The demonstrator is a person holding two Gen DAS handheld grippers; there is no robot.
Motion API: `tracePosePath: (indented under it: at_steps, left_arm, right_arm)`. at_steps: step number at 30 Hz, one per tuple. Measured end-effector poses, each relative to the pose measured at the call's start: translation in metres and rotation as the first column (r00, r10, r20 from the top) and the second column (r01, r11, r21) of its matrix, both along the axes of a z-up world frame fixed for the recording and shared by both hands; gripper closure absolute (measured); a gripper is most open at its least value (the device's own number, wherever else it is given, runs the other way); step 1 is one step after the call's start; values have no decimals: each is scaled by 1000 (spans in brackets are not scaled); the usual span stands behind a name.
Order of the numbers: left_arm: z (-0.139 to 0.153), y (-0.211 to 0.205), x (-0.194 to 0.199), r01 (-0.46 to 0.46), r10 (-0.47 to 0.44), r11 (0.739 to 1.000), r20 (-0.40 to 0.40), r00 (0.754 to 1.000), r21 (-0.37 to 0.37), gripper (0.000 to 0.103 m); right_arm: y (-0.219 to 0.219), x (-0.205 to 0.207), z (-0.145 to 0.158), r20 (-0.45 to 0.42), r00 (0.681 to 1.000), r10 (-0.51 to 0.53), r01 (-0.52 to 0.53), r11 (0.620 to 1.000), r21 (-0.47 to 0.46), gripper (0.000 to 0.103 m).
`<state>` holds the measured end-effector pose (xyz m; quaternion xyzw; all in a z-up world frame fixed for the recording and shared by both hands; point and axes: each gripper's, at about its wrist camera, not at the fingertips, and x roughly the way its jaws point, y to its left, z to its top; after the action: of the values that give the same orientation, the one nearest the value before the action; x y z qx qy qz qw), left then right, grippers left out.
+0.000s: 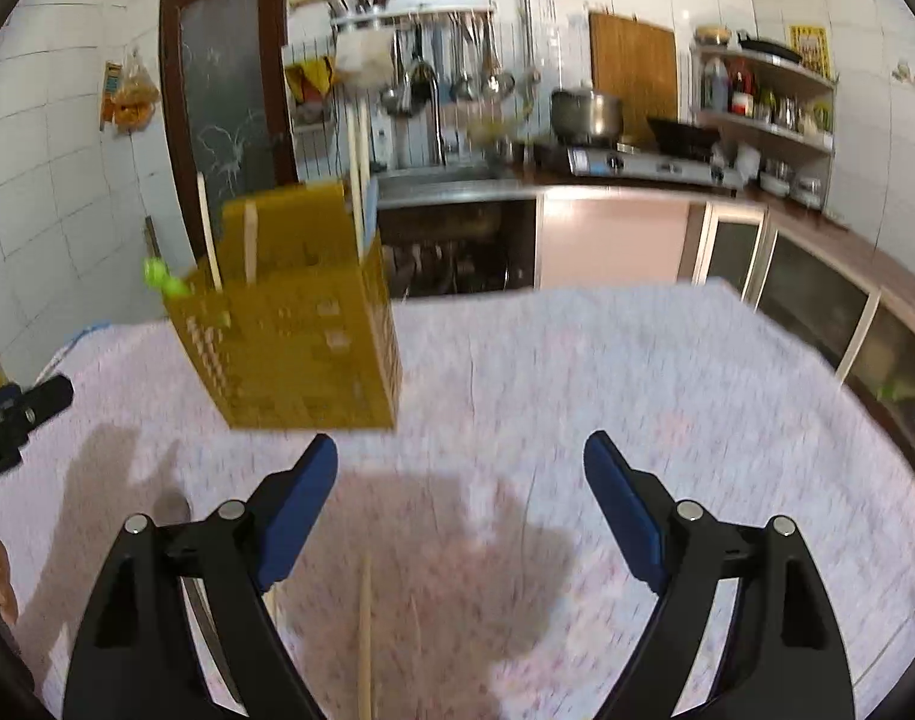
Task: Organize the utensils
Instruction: 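Move both tools back over the remaining chopsticks beside the spoon, then close the left tool on a wooden chopstick while the right tool grasps another chopstick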
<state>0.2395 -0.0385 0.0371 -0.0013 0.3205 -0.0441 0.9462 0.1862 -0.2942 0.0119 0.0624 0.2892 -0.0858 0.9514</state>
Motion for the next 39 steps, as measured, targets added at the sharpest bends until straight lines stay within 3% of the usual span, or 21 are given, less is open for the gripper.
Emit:
tracePosePath:
  at_steps: [6,17,21,29,35,39]
  left_arm:
    - [-43,6,4,-35,31,998,-91,995,-52,5]
    - [-77,-3,19,12,-15,1000,-238,971,-12,5]
    - [-83,-9,17,46,-56,998,-279,959,-40,5]
    - [-92,-29,4,136,-114,989,-310,944,50,7]
    - [-90,-30,-1,178,-158,984,-324,933,31,24]
    - [-89,-29,-5,185,-157,982,-353,922,47,27]
  right_arm:
    - [0,4,-33,-72,997,22,-21,1000,16,20]
    - [17,4,-51,-142,989,42,-47,998,-35,20]
    - [27,7,-57,-177,983,54,-68,995,-73,20]
    - [24,10,-66,-240,970,28,-46,997,-69,20]
    - [23,10,-69,-252,967,20,-37,998,-60,20]
    - [32,9,-68,-258,966,33,-60,993,-97,20]
